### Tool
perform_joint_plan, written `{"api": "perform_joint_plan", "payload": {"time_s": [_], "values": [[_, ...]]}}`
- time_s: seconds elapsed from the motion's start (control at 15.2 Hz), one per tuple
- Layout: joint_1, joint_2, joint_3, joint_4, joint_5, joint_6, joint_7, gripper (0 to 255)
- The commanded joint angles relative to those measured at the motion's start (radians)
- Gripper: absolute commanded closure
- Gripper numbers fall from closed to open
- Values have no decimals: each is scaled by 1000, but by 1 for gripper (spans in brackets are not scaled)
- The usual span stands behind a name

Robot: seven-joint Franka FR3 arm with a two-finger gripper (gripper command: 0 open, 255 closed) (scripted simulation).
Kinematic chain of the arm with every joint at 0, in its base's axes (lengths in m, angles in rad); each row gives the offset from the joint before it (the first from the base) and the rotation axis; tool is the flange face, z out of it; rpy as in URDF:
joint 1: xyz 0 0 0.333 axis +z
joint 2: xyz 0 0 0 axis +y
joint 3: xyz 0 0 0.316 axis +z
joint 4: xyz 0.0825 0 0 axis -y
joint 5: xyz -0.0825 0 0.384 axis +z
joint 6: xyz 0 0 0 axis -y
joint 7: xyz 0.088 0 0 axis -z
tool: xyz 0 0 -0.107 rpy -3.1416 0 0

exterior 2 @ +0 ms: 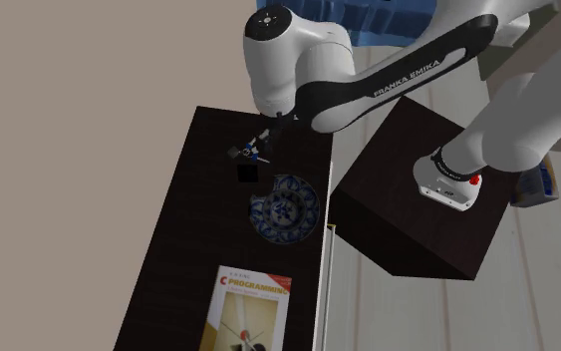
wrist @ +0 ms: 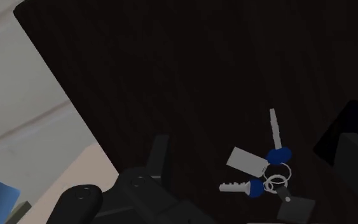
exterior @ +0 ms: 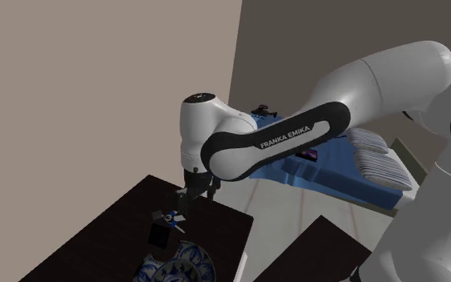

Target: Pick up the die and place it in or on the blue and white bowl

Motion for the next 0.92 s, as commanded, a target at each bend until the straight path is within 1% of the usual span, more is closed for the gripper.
{"api": "perform_joint_plan", "payload": {"time_s": [0.0,0.2,0.46,0.53,0.86], "values": [[24,72,11,57,-35,11,44,0],[67,183,14,158,-91,16,101,0],[138,332,5,313,-157,6,161,0],[145,344,3,327,-162,4,165,0],[153,377,-8,303,-181,57,177,0]]}}
